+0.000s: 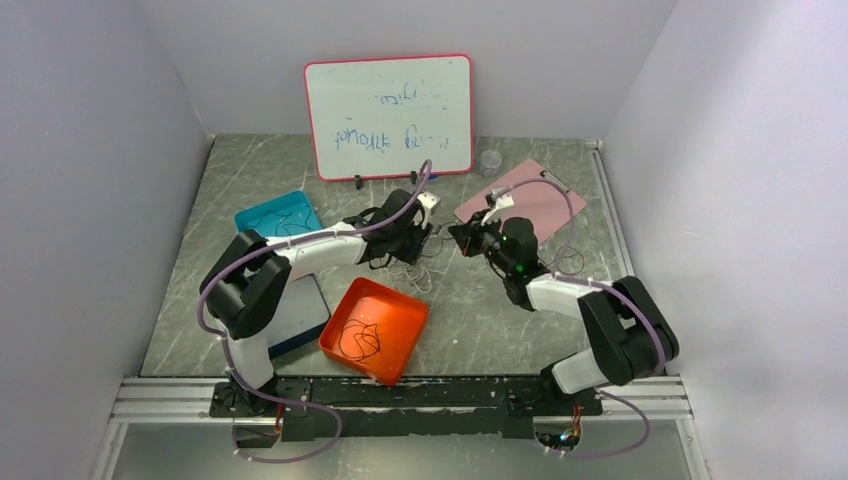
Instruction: Untangle the cables
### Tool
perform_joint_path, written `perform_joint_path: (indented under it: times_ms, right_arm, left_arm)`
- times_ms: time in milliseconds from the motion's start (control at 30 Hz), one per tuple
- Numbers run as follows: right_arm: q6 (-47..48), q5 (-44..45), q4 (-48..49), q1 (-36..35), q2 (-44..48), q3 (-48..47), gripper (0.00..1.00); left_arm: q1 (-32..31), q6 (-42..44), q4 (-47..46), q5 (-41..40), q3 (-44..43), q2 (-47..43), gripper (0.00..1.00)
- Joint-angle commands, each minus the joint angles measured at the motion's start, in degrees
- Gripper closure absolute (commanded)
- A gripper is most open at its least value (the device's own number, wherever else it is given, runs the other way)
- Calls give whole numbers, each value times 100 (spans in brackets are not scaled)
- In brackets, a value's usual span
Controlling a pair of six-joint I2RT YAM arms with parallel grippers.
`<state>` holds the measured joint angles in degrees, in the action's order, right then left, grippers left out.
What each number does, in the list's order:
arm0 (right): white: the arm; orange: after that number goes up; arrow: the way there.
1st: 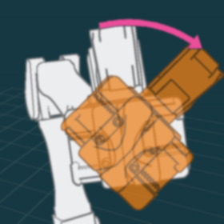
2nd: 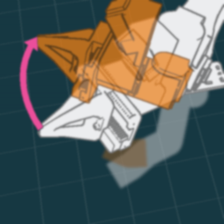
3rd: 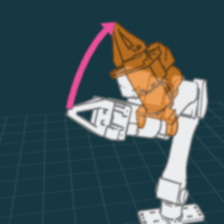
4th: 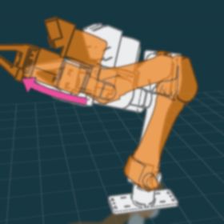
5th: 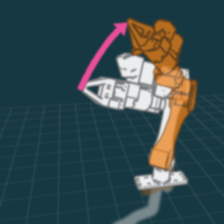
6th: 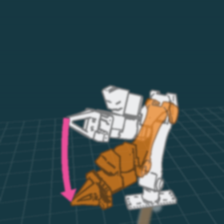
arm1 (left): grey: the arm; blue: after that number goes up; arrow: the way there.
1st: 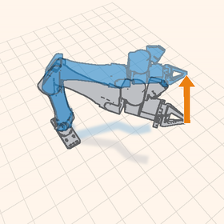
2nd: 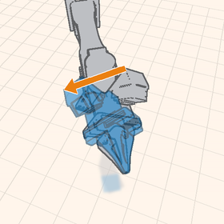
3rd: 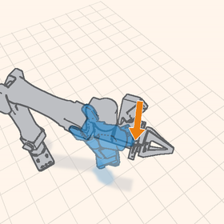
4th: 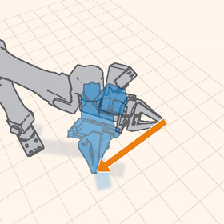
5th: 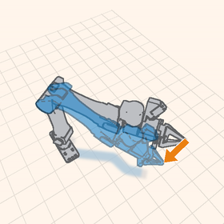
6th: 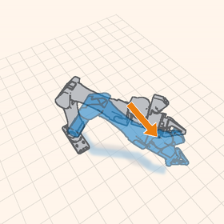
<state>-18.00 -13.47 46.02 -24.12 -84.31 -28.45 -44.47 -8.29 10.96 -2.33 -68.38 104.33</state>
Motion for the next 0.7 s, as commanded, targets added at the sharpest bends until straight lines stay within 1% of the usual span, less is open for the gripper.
perform_joint_path:
  times_ms: [0, 100, 167, 233, 333, 400, 467, 567, 600, 633, 667]
  right_arm:
    - [6, 895, -875, -14, 560, 186, 100]
    - [-30, 1282, -1354, -7, 955, 176, 100]
    - [-37, 1453, -1618, 8, 1184, 133, 100]
    - [-43, 1591, -1860, 33, 1436, 93, 100]
    - [-19, 1816, -2253, 87, 1720, 6, 100]
    - [17, 1956, -2462, 132, 1903, -45, 100]
    - [80, 2062, -2696, 201, 2070, -118, 100]
    - [152, 2109, -3033, 354, 2318, -239, 100]
    - [180, 2033, -3126, 422, 2396, -273, 100]
    - [195, 1937, -3221, 488, 2465, -316, 100]
    - [206, 1844, -3369, 551, 2513, -391, 100]
  left_arm:
    - [105, -210, -385, 42, 133, 230, 54]
    - [119, -233, -449, 53, 216, 350, 55]
    - [127, -257, -488, 47, 260, 423, 58]
    - [129, -277, -527, 79, 302, 494, 67]
    - [140, -291, -545, 94, 330, 563, 83]
    - [139, -303, -547, 81, 354, 559, 89]
    - [138, -309, -547, 40, 383, 520, 92]
    - [148, -322, -517, -28, 390, 421, 93]
    - [156, -330, -501, -32, 387, 362, 91]
    - [158, -343, -480, -32, 373, 298, 87]
    - [153, -354, -461, -13, 370, 221, 81]
